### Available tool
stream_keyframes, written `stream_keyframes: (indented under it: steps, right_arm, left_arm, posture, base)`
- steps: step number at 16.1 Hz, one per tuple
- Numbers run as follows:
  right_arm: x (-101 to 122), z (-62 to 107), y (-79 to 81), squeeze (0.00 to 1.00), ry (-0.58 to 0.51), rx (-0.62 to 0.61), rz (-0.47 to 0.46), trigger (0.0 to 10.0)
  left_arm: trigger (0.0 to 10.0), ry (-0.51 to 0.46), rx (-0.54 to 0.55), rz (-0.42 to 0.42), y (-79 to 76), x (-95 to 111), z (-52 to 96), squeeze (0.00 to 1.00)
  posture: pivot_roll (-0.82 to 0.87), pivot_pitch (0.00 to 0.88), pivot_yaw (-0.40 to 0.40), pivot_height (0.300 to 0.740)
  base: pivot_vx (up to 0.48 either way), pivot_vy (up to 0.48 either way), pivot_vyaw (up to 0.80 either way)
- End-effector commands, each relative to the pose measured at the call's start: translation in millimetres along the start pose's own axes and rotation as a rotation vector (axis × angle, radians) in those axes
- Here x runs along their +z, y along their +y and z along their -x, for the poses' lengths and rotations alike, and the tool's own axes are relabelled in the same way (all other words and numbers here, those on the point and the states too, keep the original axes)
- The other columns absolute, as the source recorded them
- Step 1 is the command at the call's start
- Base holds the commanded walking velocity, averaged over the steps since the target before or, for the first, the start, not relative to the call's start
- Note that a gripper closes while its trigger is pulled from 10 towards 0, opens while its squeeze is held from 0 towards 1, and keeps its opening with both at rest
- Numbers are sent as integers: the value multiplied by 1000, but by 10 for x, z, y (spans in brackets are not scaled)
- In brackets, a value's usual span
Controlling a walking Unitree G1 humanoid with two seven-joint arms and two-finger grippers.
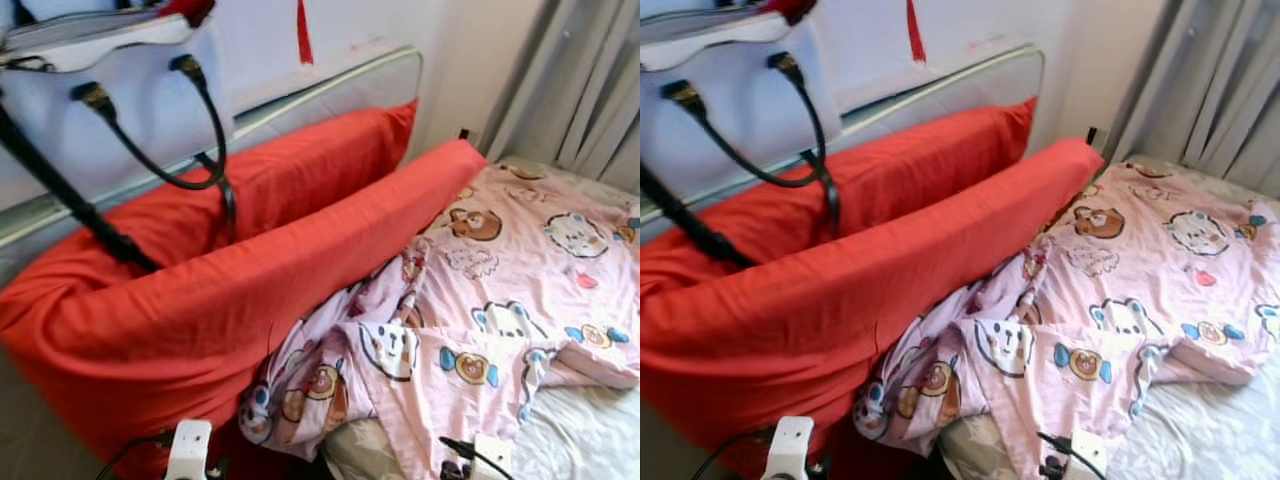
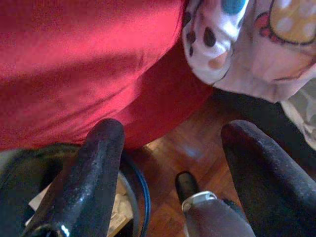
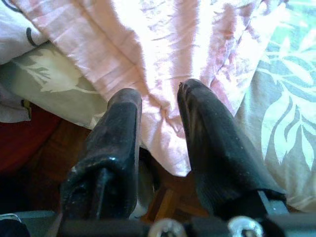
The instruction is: Clean up the room
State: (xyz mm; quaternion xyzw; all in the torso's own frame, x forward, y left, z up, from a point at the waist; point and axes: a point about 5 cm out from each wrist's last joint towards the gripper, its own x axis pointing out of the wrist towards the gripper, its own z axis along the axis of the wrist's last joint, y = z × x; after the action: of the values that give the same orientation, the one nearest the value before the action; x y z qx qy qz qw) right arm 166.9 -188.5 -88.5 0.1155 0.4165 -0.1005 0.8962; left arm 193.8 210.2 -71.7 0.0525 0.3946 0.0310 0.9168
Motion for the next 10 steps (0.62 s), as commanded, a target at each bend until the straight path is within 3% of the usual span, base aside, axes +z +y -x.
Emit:
stream_keyframes:
  steps: [1,3,8,10]
  right_arm:
    - [-3,-2,8,0,5,2,-8,10000]
    - [-2,-3,17,0,5,4,-9,10000]
    - [-12,-5,61,0,11,38,-11,10000]
    - [9,-7,100,0,-9,77,-18,10000]
  left_arm:
    - [10000,7,14,-21,22,-11,2,0]
    - [10000,6,14,-16,22,-4,0,0]
    - [10000,-15,21,1,34,51,-12,0]
    - [10000,-27,20,1,24,79,-18,0]
  posture:
    - [-6,0,-12,740]
    - [-4,0,-13,740]
    - [-4,0,-11,740]
    - [-3,0,-11,740]
  base:
    - [0,-480,-606]
    - [0,-480,-606]
    - [0,0,-608]
    - [0,0,0]
